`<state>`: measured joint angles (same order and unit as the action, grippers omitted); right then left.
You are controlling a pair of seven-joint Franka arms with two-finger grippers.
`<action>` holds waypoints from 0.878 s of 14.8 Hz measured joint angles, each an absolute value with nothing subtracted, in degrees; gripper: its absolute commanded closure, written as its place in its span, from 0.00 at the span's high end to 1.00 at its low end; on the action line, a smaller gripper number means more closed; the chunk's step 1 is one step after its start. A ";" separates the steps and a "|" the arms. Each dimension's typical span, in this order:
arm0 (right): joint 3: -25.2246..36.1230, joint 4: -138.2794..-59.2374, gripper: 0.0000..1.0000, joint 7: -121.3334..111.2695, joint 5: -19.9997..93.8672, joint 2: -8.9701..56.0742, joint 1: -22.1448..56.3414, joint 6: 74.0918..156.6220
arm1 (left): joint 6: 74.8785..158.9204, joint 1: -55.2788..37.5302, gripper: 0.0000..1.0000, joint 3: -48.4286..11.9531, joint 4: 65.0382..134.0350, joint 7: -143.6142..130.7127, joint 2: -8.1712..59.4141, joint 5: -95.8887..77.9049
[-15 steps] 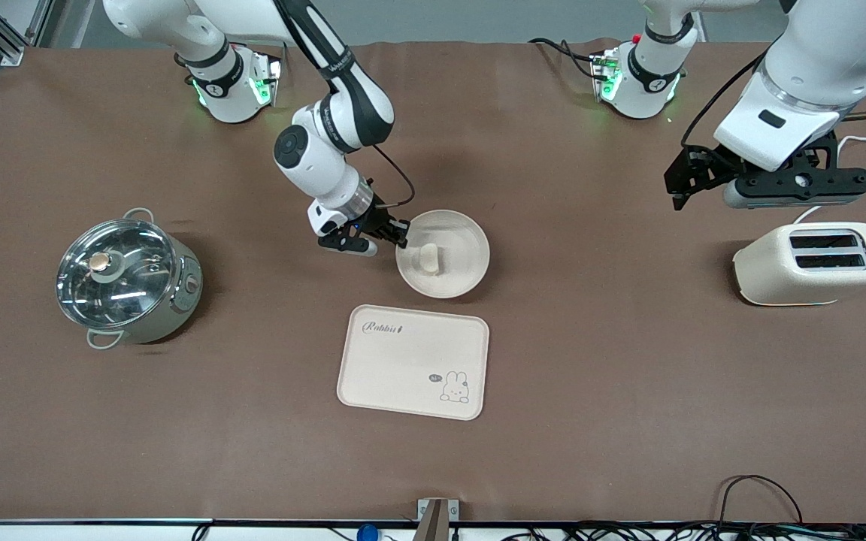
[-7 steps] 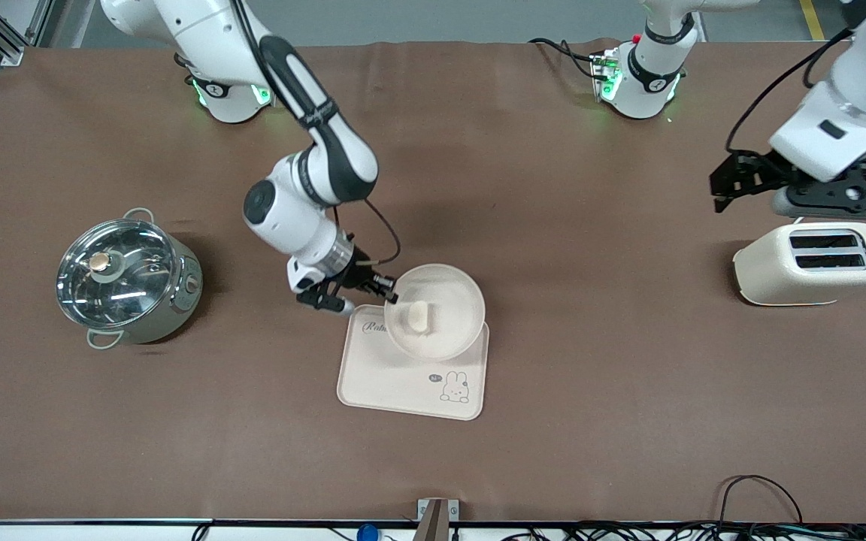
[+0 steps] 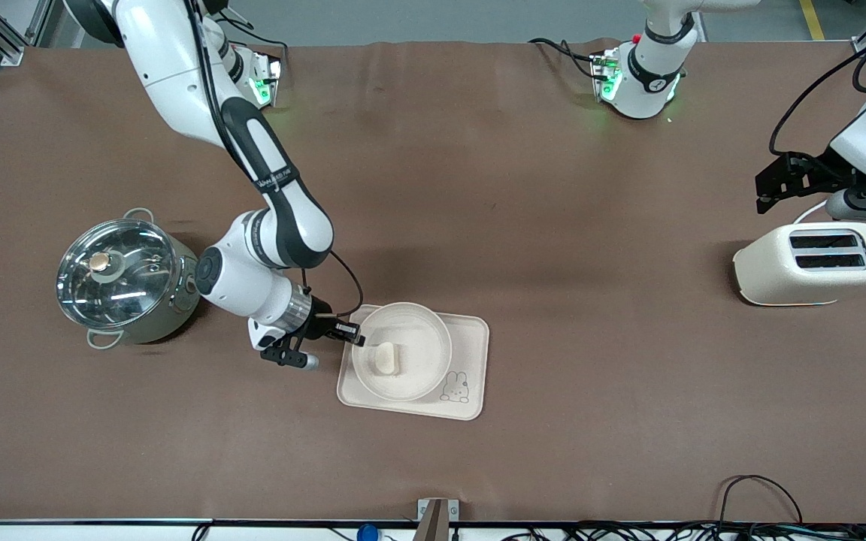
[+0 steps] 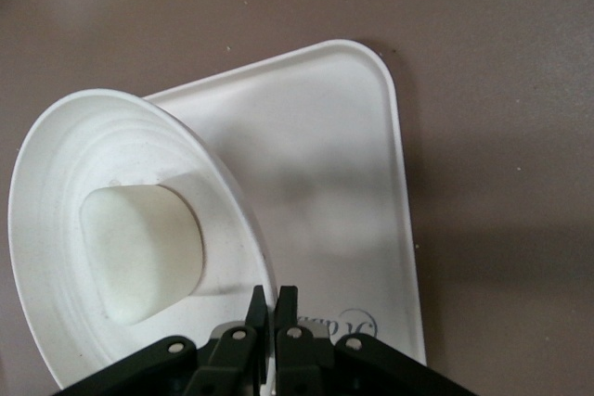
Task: Place bun in plate and plate on tray
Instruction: 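Move the held plate over the white tray with the right gripper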
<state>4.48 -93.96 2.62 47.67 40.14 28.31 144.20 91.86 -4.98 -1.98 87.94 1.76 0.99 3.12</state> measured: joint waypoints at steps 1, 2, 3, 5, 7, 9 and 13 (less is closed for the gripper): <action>4.30 -93.77 0.00 2.17 47.67 40.84 28.47 144.20 | 91.86 -5.01 1.00 -1.98 87.64 1.74 1.00 3.12; 4.17 -93.64 0.00 1.89 47.67 41.44 28.73 144.21 | 91.90 -5.06 1.00 -1.98 87.26 1.74 1.03 3.11; 4.09 -93.57 0.00 1.66 47.67 41.88 28.99 144.28 | 91.94 -5.14 1.00 -1.98 86.60 1.74 1.19 3.09; 4.06 -93.50 0.00 1.37 47.67 42.59 29.19 144.35 | 91.95 -5.15 1.00 -1.97 84.90 1.74 1.96 3.09; 4.10 -93.43 0.00 1.07 47.67 43.17 29.18 144.41 | 91.95 -4.96 1.00 -1.94 83.30 1.74 3.22 3.09; 4.11 -92.65 0.00 0.86 47.67 43.95 29.17 144.44 | 91.96 -4.92 1.00 -1.93 82.47 1.79 4.09 3.09; 4.11 -90.12 0.00 0.83 47.67 46.09 29.17 144.44 | 92.00 -5.17 1.00 -1.96 81.27 1.85 4.39 2.04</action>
